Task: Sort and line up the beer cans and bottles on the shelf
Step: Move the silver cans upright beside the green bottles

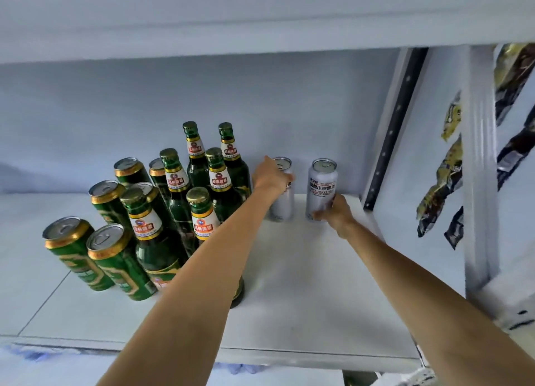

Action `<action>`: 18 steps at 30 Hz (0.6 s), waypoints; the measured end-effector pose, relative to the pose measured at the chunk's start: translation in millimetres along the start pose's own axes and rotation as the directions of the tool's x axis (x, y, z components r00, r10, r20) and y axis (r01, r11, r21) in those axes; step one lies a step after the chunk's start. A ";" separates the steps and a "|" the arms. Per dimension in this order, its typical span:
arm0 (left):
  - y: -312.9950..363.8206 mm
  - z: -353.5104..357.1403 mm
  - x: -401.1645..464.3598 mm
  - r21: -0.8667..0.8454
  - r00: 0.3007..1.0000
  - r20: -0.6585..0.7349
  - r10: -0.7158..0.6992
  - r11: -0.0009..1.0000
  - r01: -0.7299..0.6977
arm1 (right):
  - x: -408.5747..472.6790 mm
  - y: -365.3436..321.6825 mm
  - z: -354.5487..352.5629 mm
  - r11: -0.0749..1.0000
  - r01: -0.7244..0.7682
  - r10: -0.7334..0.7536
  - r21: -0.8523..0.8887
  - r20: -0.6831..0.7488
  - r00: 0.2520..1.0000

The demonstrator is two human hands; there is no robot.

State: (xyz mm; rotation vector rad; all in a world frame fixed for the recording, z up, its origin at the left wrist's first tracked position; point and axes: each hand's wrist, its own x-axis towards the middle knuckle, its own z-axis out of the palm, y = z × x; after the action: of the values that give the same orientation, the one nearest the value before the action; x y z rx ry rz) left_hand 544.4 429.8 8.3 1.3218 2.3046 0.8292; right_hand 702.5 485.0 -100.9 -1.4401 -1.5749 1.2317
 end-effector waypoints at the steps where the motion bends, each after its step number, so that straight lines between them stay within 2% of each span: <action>1: 0.5 0.3 1.8 0.003 1.000 0.004 -0.005 1.000 0.005 | 3.4 -1.4 2.4 1.000 0.003 -0.004 0.007 0.007 1.000; 8: -0.9 1.1 7.1 0.006 1.000 0.027 -0.003 1.000 0.003 | 12.3 -5.6 5.1 0.999 -0.045 0.044 0.004 0.078 0.996; 13: -3.0 -1.3 -0.2 0.038 0.998 0.060 -0.006 0.999 0.004 | 1.1 -14.9 -3.1 0.989 -0.113 0.124 -0.100 0.113 0.986; 15: -2.8 -3.5 -7.3 0.066 0.996 0.081 0.022 0.997 -0.027 | -11.4 -21.0 -11.1 0.974 -0.111 0.129 -0.196 0.084 0.988; 18: -2.0 -8.8 -24.5 0.180 0.992 0.052 0.117 0.976 -0.124 | -28.5 -24.2 -23.4 0.893 -0.066 0.086 -0.444 0.025 0.996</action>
State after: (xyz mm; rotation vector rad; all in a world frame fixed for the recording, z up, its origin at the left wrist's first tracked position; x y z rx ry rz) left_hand 550.3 405.1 14.2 1.5552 2.3334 0.6316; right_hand 720.4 463.2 -67.1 -1.7795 -1.9343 0.9863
